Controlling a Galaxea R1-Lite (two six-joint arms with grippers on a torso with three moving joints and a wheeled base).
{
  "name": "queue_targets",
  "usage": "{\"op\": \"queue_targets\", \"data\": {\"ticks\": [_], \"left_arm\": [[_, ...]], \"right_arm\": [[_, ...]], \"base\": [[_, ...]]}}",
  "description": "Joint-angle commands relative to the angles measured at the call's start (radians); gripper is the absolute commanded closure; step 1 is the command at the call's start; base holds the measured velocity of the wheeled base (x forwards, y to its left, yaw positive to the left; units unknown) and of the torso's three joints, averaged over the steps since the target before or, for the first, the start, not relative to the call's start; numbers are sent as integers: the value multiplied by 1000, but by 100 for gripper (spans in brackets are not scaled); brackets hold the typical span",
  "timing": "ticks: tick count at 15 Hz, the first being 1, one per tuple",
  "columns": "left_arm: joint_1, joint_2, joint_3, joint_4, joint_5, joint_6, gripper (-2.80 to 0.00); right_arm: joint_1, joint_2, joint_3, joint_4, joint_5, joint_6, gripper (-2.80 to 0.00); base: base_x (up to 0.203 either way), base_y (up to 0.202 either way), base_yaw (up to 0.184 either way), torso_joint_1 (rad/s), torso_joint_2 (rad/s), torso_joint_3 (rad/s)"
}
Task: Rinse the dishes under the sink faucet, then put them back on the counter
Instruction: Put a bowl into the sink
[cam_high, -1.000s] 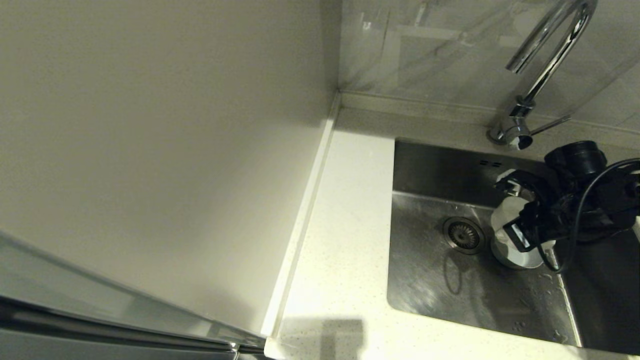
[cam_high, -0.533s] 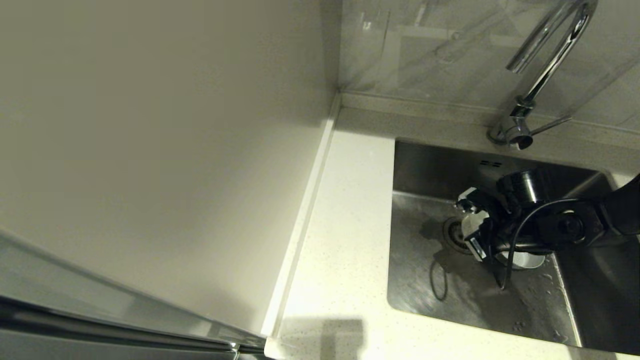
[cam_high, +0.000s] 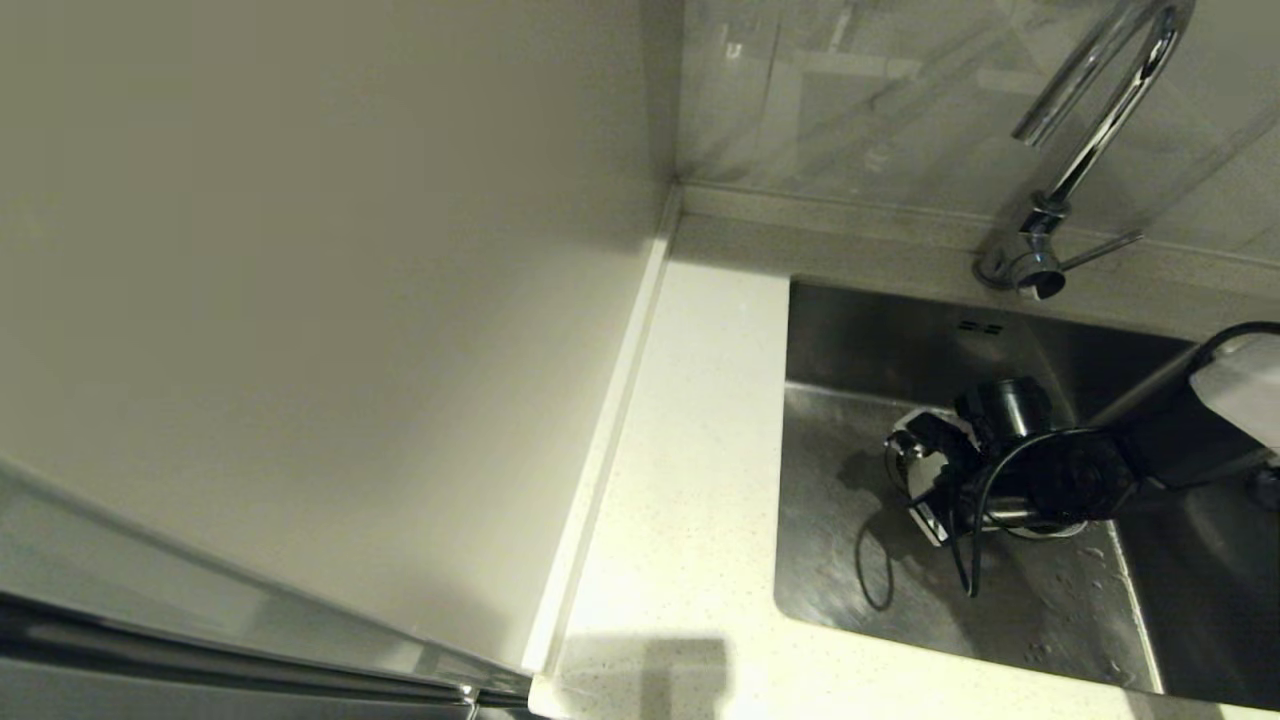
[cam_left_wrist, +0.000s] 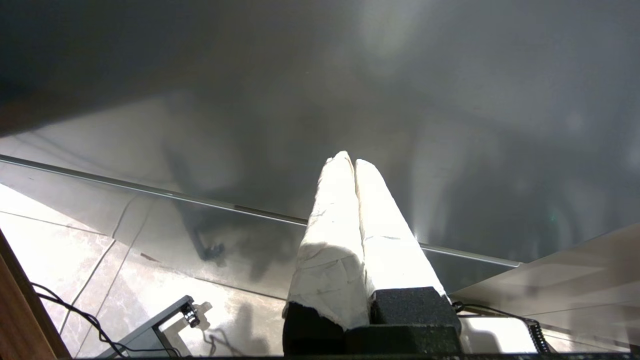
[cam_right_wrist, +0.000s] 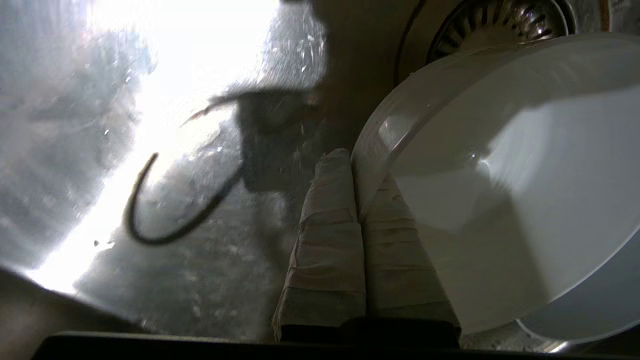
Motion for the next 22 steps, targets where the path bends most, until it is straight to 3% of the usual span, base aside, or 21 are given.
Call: {"op": "queue_targets", "data": {"ticks": [1,13,14,22], "left_arm": [[0,-3,0,0,1,-1,0],[0,-3,0,0,1,-1,0],[0,-3,0,0,1,-1,0],[0,-3,0,0,1,-1,0]], "right_arm": [[7,46,-7,-23,-3,-3,0],[19,83,-39,-23,-21,-9,0],[19,83,-41,-23,-27,-9,-280],[16,-14,12,-23,-34,-7,-280]], "base": [[0,0,0,0,0,0],[0,0,0,0,0,0],[0,0,0,0,0,0],[0,0,0,0,0,0]]}}
